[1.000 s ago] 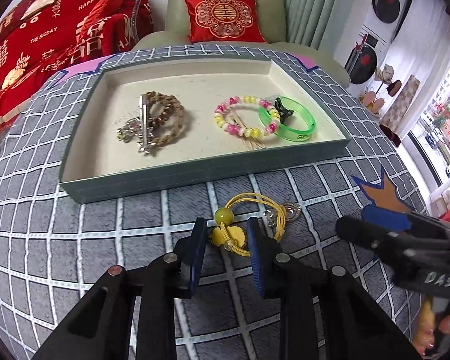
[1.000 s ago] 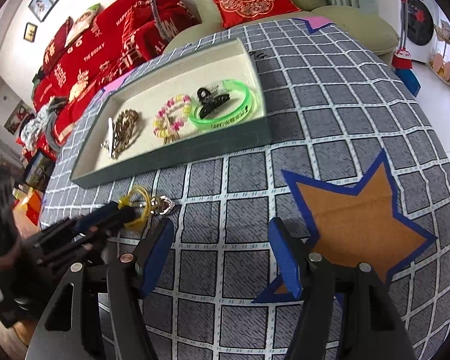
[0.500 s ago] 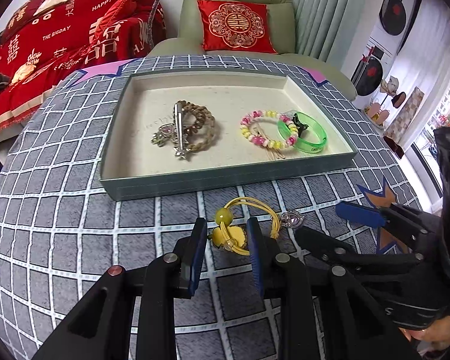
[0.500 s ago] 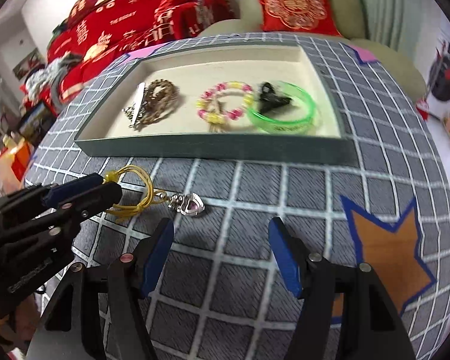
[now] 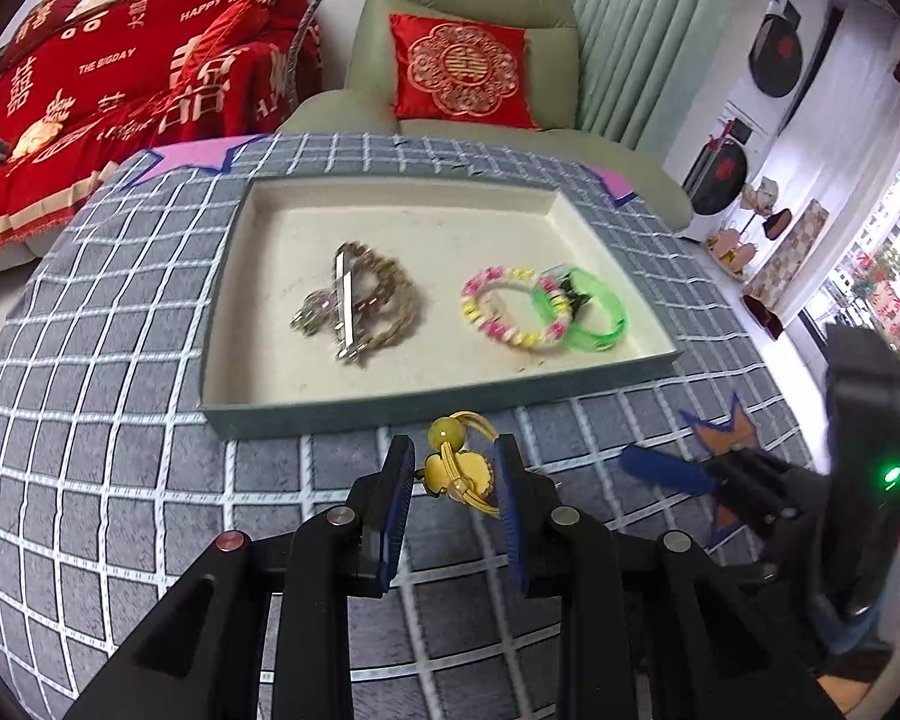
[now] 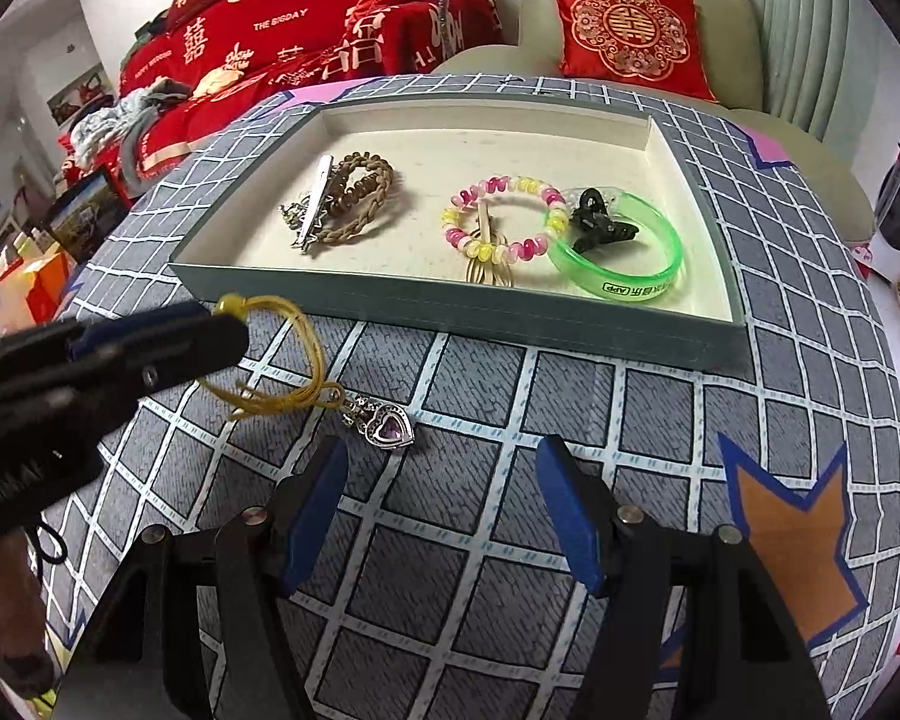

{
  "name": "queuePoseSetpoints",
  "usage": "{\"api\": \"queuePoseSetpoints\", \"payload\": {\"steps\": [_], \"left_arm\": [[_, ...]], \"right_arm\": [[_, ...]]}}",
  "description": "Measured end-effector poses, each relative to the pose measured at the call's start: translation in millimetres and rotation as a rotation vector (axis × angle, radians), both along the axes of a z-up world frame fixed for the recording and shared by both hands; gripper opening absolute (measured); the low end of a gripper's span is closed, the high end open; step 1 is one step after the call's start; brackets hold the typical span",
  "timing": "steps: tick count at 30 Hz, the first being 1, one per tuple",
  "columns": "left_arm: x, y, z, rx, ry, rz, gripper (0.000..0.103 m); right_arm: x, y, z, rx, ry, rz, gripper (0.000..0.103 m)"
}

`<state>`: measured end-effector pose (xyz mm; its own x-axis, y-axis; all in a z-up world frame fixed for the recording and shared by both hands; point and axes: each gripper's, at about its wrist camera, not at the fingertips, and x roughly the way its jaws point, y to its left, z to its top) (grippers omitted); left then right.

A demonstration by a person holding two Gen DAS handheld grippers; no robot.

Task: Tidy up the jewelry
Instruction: 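Grasp the silver heart pendant with the right tool while the left tool holds the hair tie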

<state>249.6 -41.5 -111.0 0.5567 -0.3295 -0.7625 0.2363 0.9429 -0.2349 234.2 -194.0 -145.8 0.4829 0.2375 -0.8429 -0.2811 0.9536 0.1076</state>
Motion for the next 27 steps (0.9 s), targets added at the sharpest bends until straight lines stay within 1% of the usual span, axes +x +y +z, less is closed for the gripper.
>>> {"api": "queuePoseSetpoints", "payload": {"steps": [4,10,13,18,21,22,24,25,26,27], "left_arm": [[2.5,-9.6,8.2,-0.010,-0.011,-0.025,0.039],[2.5,-19.0,8.4,-0.006,-0.007,-0.030,0.039],[-1.4,-12.7,10.1,0.007,-0.013,-0.010,0.039],[-6.1,10.5,13.9,0.037,-0.029,0.033,0.039],[-6.9,20.9,13.6,0.048,-0.030,0.051,0.039],[-7.4,24.4,13.4,0.048,-0.028,0.057,0.039],[-7.9,28.3,12.4,0.049,-0.027,0.063,0.039],[-8.0,28.9,11.8,0.050,-0.025,0.064,0.039],[-8.2,29.2,10.9,0.049,-0.023,0.065,0.039],[-8.6,29.1,9.7,0.049,-0.020,0.064,0.039]], "right_arm": [[-1.1,0.0,1.8,0.009,-0.007,0.004,0.069],[-5.6,-9.7,4.9,0.025,-0.012,0.000,0.069],[-4.6,-3.9,2.7,0.016,-0.009,0.027,0.069],[2.6,14.6,-2.6,0.012,-0.011,0.067,0.069],[5.7,26.9,-5.7,-0.024,-0.027,0.086,0.068],[6.1,31.5,-6.6,-0.055,-0.036,0.089,0.066],[3.8,37.6,-7.1,-0.100,-0.056,0.093,0.048],[2.6,39.7,-6.1,-0.093,-0.056,0.105,0.041],[1.7,41.2,-5.2,-0.096,-0.056,0.106,0.029],[1.2,42.3,-4.7,-0.103,-0.056,0.106,0.020]]}}
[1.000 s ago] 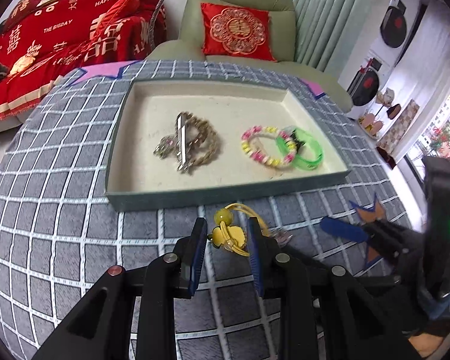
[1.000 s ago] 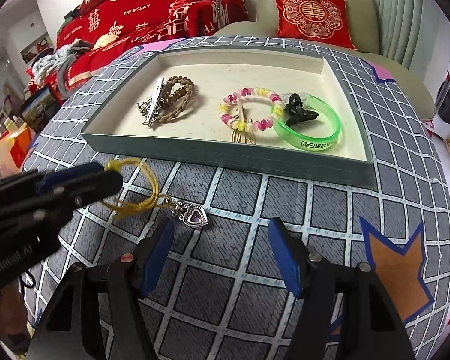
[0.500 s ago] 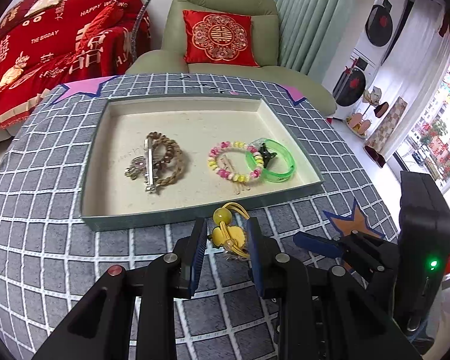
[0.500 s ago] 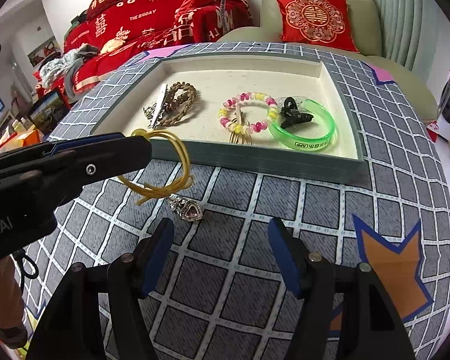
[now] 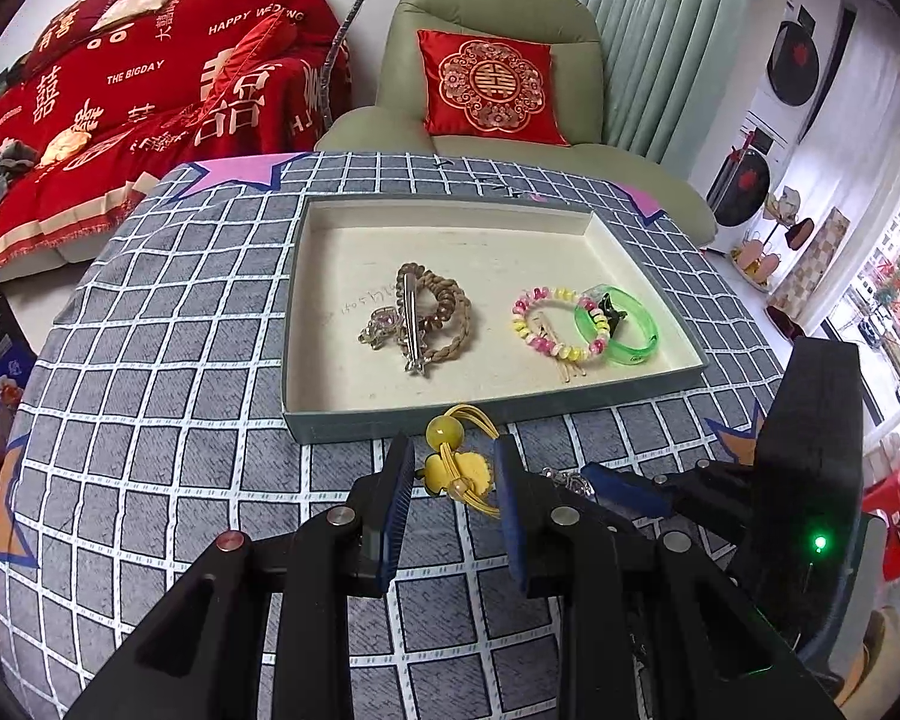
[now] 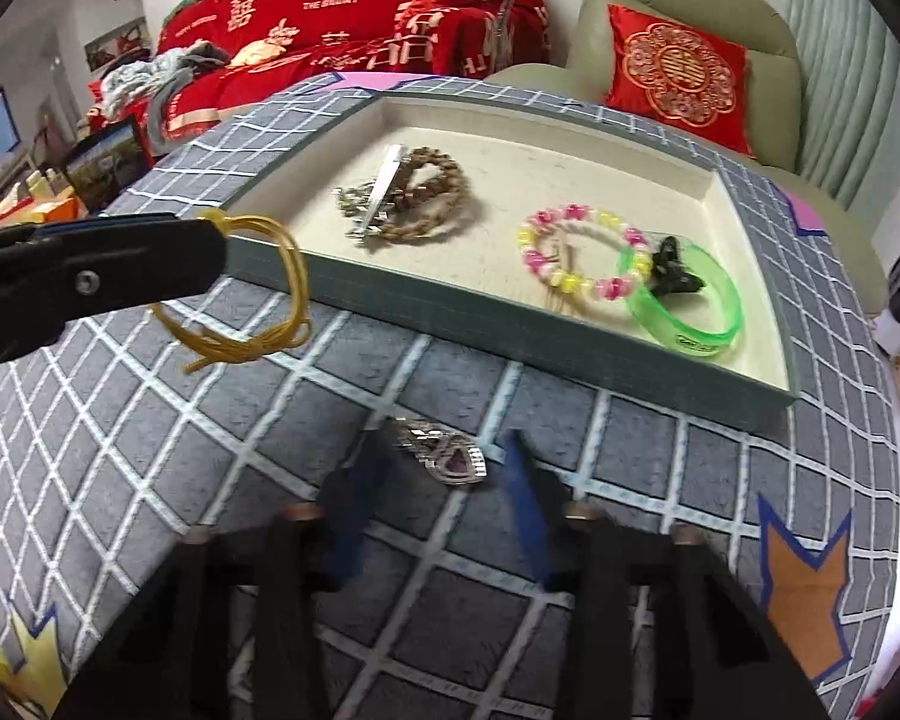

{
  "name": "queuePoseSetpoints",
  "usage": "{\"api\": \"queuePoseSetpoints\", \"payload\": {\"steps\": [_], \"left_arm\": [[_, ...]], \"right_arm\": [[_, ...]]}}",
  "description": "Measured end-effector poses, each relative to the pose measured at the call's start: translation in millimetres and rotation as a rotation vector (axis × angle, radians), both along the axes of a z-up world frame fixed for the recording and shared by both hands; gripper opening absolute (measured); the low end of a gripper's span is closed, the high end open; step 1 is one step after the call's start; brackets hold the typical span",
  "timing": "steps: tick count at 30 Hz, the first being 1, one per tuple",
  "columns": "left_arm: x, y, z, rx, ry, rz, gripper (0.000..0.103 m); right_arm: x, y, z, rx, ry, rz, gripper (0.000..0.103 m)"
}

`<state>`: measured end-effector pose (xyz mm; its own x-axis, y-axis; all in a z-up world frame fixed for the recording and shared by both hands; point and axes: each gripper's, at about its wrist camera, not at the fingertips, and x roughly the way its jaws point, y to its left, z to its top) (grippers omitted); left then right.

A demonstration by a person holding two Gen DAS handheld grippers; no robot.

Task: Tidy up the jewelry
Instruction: 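Grasp the silver heart pendant with the right tool while the left tool holds the hair tie, then carry the hair tie and heart pendant with both tools into the tray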

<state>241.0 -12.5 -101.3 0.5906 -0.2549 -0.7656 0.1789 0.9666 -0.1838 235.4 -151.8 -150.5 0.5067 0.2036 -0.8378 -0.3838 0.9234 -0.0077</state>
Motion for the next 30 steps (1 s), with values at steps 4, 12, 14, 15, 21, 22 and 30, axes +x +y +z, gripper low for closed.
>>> {"api": "queuePoseSetpoints", "payload": {"steps": [4,12,14,15,21,22,30], "left_arm": [[-3.7,-2.3,-2.7,0.010,0.002,-0.006,0.039],[-5.2,-4.0,0.2,0.011,-0.006,-0.004,0.039],[-5.1,-5.1,4.0,0.011,-0.015,-0.007,0.039],[-4.6,-5.9,6.4,0.012,-0.021,-0.008,0.039],[4.7,-9.2,20.3,0.020,-0.047,-0.014,0.039],[6.6,-9.8,22.0,0.021,-0.051,-0.013,0.039],[26.0,-15.9,27.9,0.040,-0.071,-0.009,0.039]], "right_arm": [[-4.5,-1.9,1.9,0.001,0.001,-0.021,0.020],[-8.3,-33.3,21.4,0.149,0.043,-0.110,0.020],[-8.8,-42.0,28.6,0.179,0.043,-0.128,0.020],[-8.4,-46.2,32.2,0.191,0.041,-0.137,0.020],[-0.1,-67.6,58.9,0.239,0.014,-0.183,0.020],[1.9,-70.2,63.0,0.241,0.007,-0.188,0.020],[24.2,-85.7,82.9,0.277,-0.015,-0.237,0.020]]}}
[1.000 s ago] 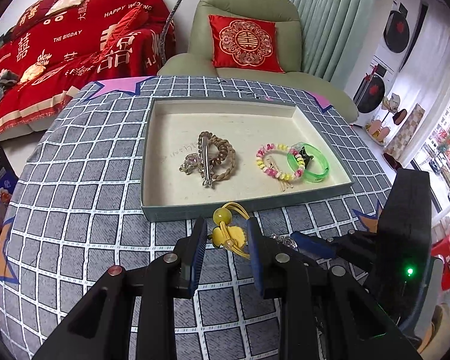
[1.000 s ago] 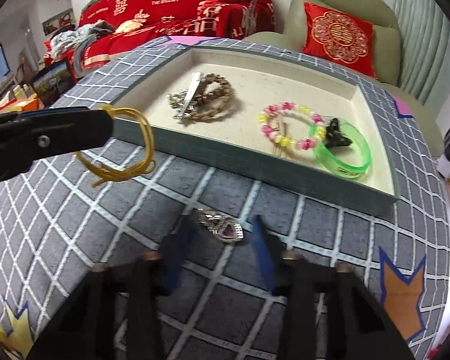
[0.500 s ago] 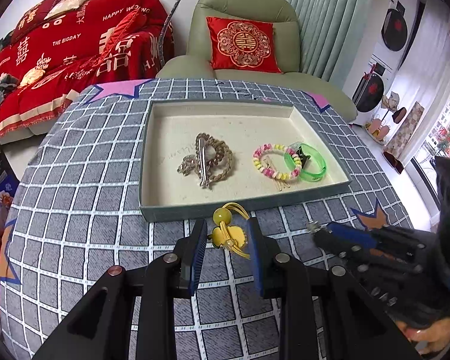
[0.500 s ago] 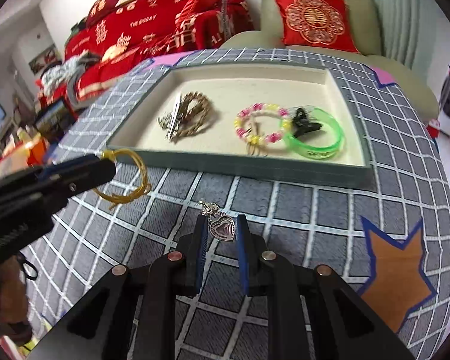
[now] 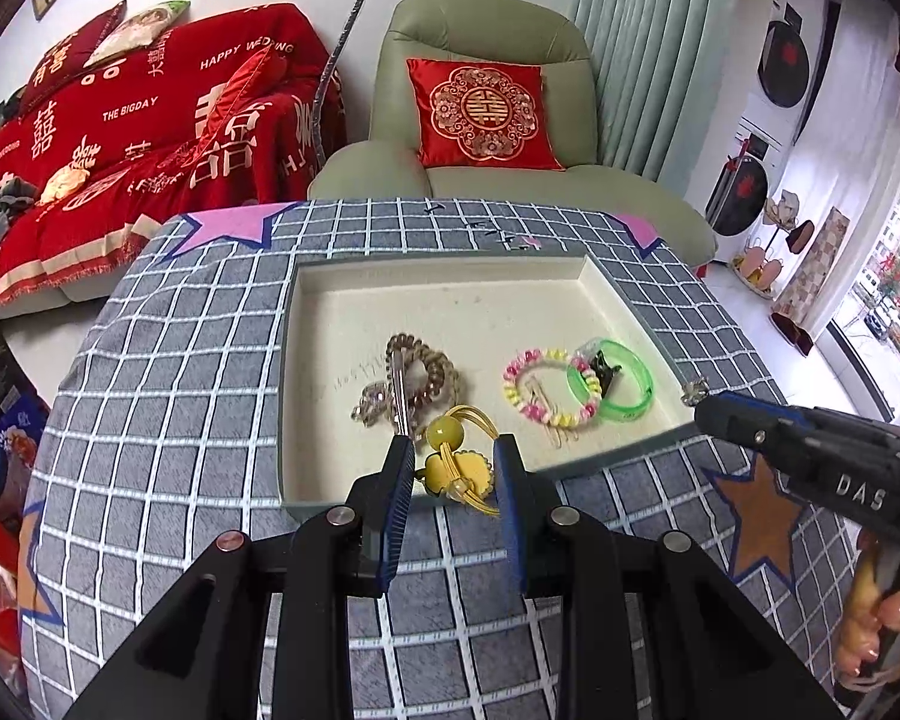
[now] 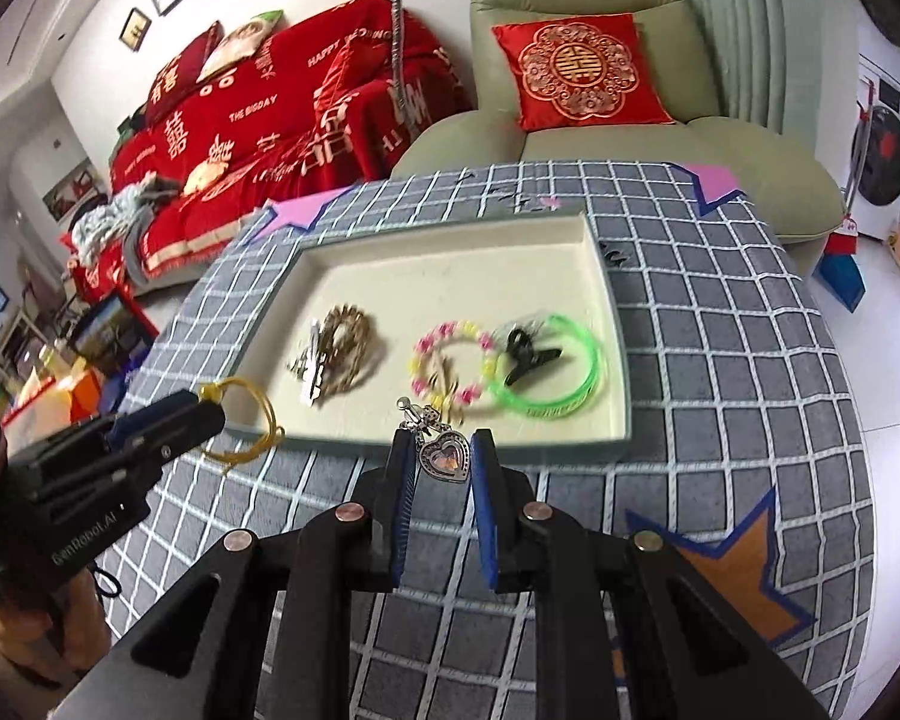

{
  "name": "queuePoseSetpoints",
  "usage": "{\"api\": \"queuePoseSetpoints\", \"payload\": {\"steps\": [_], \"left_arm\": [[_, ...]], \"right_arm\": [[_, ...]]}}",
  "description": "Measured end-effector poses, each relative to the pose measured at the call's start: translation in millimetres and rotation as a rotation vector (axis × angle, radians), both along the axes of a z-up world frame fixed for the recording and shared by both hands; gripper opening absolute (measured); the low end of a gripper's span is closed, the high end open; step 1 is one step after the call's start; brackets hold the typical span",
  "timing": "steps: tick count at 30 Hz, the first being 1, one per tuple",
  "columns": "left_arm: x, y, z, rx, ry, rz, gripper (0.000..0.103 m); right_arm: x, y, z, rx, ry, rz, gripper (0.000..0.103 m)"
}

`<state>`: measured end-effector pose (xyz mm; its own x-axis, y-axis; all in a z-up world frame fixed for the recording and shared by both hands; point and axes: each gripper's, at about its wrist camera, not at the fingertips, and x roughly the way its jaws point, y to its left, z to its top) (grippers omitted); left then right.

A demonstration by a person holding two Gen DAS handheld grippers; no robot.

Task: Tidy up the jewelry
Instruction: 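Carry the hair tie and heart pendant with both tools into the tray, then open both tools to release the hair tie and pendant in the tray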

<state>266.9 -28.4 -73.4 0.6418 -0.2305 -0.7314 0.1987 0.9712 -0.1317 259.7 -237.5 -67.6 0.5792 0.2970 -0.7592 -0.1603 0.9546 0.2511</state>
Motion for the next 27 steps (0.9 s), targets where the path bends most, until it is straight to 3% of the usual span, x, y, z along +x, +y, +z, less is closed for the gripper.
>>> {"api": "queuePoseSetpoints", "payload": {"steps": [8,13,27], "left_arm": [[30.6,0.6,-1.4,0.021,-0.021,0.032,0.039],[51.9,-4.9,-17.4,0.085,-0.023,0.048,0.039],[67.3,-12.6,-54.4,0.195,0.009,0.066,0.039]], "right_arm": [[33.9,-15.0,-0.3,0.050,0.015,-0.051,0.020],[55.8,-12.8,-13.9,0.053,0.034,-0.062,0.020],[79.4,2.9,-60.7,-0.045,0.090,-0.059,0.021]]}}
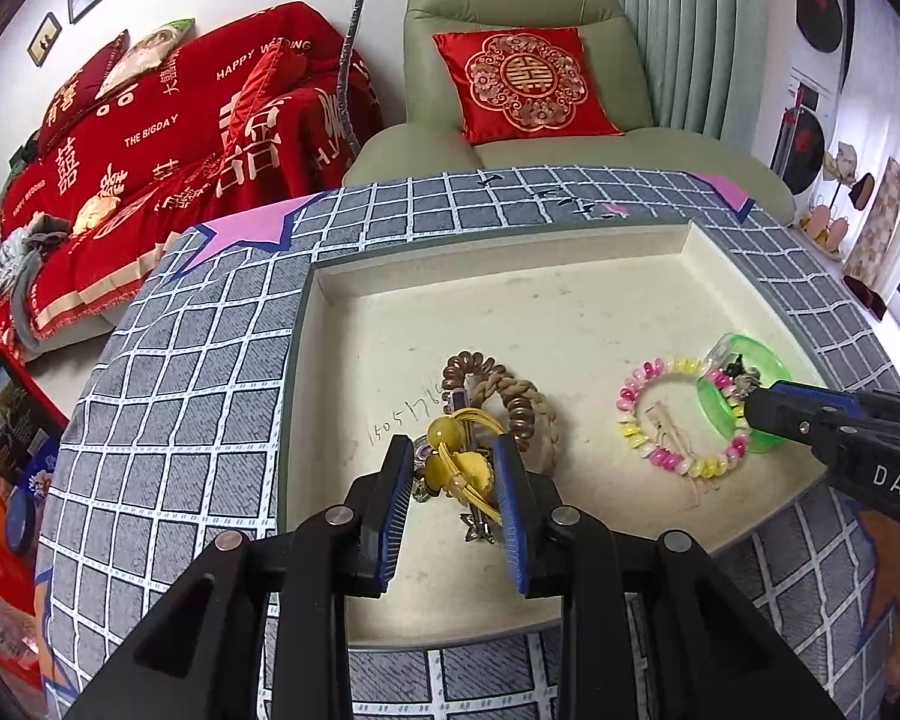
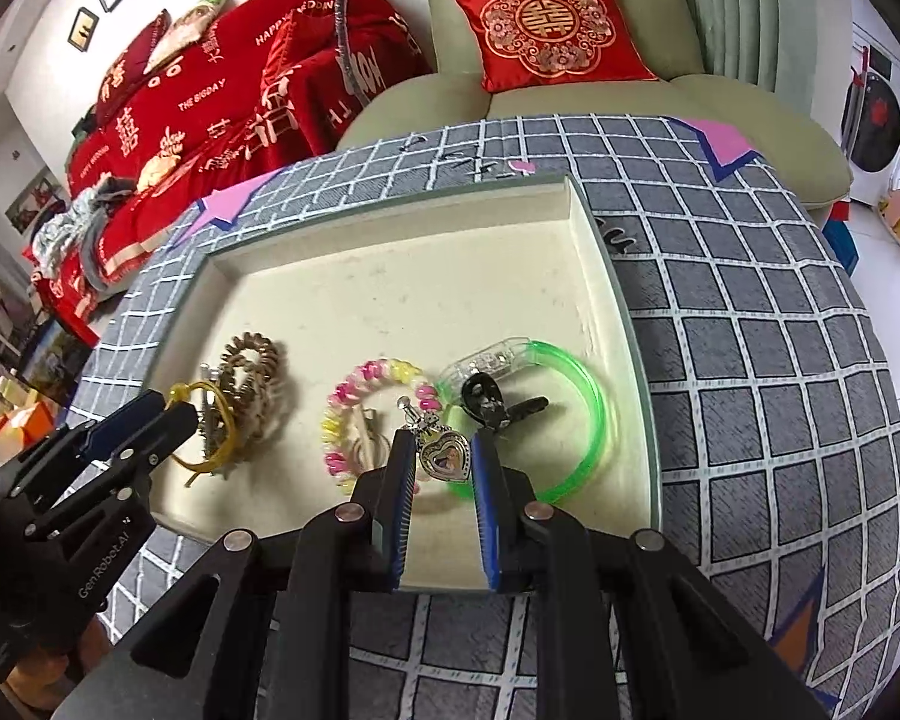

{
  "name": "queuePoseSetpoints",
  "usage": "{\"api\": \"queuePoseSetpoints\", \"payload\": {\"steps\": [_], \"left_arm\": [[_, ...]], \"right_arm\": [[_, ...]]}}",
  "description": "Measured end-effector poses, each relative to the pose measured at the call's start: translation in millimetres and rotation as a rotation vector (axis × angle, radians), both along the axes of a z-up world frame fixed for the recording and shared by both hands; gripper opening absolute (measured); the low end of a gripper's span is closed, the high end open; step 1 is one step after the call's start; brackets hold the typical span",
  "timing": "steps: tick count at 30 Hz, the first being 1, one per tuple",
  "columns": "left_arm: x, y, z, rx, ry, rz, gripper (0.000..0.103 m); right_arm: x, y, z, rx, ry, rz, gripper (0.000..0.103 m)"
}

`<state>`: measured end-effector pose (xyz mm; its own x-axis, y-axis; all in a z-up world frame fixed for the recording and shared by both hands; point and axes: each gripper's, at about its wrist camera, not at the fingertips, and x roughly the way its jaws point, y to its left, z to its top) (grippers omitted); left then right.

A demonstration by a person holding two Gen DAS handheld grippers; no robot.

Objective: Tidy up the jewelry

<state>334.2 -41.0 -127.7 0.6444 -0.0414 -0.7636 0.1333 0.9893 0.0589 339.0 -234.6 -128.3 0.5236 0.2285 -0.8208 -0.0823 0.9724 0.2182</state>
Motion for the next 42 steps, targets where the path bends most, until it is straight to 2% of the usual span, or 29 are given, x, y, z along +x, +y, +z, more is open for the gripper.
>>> {"api": "queuePoseSetpoints", "payload": {"steps": [2,3,4,5,6,9,10,11,12,13,15,22,24,28,31,35,40,42], "left_arm": [[-0.1,-1.4,-1.2,0.014,0.000,0.003,0.039],[-0.2,-1.9,-1.4,0.019,0.001,0.005,0.039],[-0.2,-2.5,-1.1,0.022,0.001,0.007,0.039],[-0.6,-2.4,-0.4,0.021,-0.003,0.010,0.039],[-1.4,-2.0,1.2,0.015,-0.007,0.013,0.039],[-3.3,-0.6,5.3,0.003,-0.016,0.013,0.040],[-4.2,-0.7,7.0,0.004,-0.022,0.014,0.045],[-5.6,-0.9,9.0,0.006,-0.028,0.017,0.058],[-7.5,-0.4,10.8,0.004,-0.037,0.022,0.094],[-11.4,0.8,14.5,0.003,-0.064,0.036,0.103],[-18.9,0.5,22.5,0.010,-0.115,0.037,0.103],[-35.9,5.8,28.7,-0.024,-0.089,0.040,0.103],[-46.8,8.7,28.7,-0.024,-0.085,0.051,0.103],[-66.5,14.4,28.8,-0.046,-0.074,0.068,0.103],[-82.2,19.9,32.5,-0.065,-0.081,0.084,0.103],[-107.8,23.6,39.5,-0.067,-0.095,0.088,0.103],[-143.8,24.6,48.8,-0.049,-0.131,0.098,0.103],[-155.9,25.3,52.2,-0.047,-0.143,0.102,0.103]], "right_arm": [[0.8,-0.2,-2.3,-0.001,0.006,0.002,0.021],[1.5,-1.2,-2.4,0.001,0.007,0.002,0.026],[2.1,-1.2,-2.7,-0.005,0.012,0.000,0.031],[1.9,-1.3,-2.5,-0.008,0.010,-0.003,0.046],[0.6,-2.1,-0.1,-0.006,-0.004,-0.005,0.053],[-1.7,-3.3,7.8,0.012,-0.027,-0.002,0.053],[-3.5,-4.2,11.4,0.017,-0.037,-0.004,0.053],[-4.9,-4.6,14.0,0.021,-0.043,-0.007,0.053],[-6.9,-5.1,16.4,0.026,-0.050,-0.009,0.053],[-8.6,-4.9,18.5,0.027,-0.055,-0.010,0.053],[-13.1,-5.3,22.9,0.032,-0.065,-0.013,0.053],[-33.1,-4.0,28.3,0.024,-0.081,-0.023,0.055],[-41.5,-3.4,27.6,0.020,-0.084,-0.022,0.064],[-64.1,-0.3,26.6,0.001,-0.089,-0.016,0.066],[-83.8,1.1,26.3,-0.006,-0.094,-0.016,0.079],[-109.1,1.9,27.3,-0.030,-0.107,-0.018,0.080],[-149.2,8.5,39.0,-0.084,-0.161,-0.022,0.090],[-163.1,12.5,45.3,-0.103,-0.186,-0.021,0.090]]}}
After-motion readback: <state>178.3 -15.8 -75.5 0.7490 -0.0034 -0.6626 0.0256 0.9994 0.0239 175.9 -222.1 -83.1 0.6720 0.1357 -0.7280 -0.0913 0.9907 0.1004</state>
